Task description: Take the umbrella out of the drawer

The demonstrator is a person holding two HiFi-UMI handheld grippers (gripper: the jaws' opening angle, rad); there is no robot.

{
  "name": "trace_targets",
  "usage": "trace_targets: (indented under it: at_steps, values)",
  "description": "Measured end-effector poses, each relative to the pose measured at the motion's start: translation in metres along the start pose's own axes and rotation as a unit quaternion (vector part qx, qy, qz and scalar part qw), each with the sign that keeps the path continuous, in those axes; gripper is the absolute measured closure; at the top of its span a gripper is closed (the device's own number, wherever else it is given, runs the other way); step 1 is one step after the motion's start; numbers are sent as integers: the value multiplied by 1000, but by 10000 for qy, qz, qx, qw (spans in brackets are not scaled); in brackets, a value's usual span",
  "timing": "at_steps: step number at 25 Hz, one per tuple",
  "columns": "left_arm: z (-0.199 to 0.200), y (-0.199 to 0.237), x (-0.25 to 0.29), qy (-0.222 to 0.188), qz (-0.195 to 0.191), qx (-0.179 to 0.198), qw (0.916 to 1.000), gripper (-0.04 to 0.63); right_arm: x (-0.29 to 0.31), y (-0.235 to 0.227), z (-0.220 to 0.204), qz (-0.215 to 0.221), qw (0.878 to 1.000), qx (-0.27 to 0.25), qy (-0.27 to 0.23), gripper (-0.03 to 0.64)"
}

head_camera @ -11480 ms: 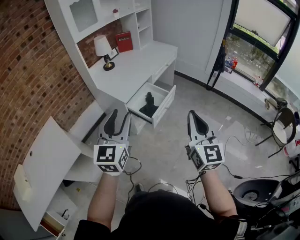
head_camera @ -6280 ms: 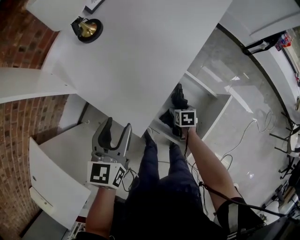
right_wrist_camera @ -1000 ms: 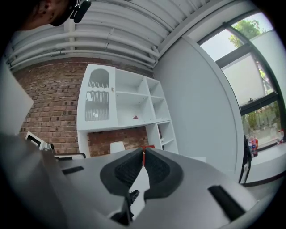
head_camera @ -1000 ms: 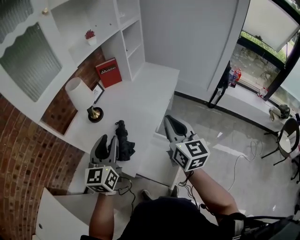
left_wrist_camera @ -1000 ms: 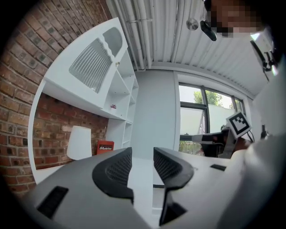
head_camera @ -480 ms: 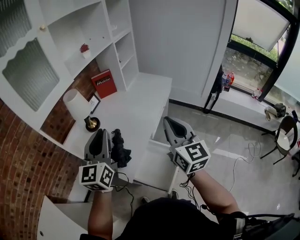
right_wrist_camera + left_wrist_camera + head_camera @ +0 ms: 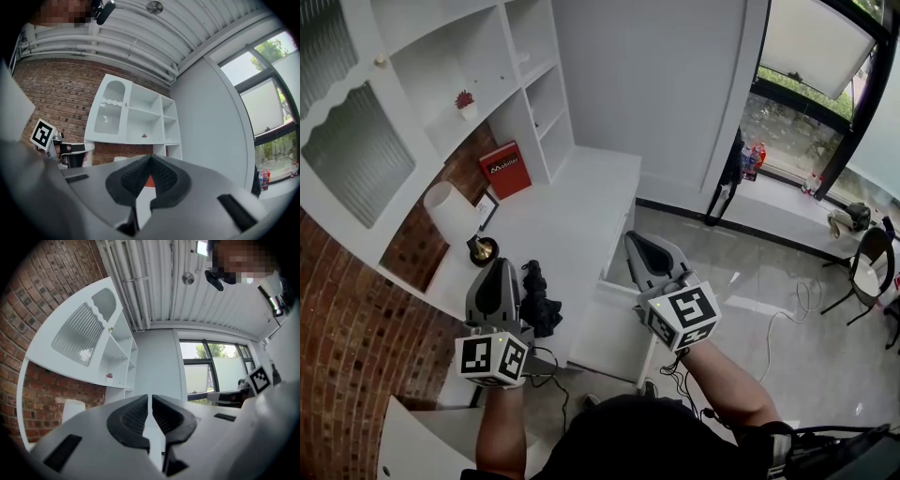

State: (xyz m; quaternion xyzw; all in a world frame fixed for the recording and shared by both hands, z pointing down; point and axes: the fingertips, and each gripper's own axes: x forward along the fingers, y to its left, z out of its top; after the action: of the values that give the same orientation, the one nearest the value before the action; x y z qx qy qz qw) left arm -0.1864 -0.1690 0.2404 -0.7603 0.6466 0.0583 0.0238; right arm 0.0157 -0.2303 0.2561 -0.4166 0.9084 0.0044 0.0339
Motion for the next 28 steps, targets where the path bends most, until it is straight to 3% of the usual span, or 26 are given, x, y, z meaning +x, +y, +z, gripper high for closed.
trace_targets:
  at_steps: [28]
  values:
    - [-13,11,3,104,49,-87,9999,565,4,2,-4,-84,10000,10,-39,617]
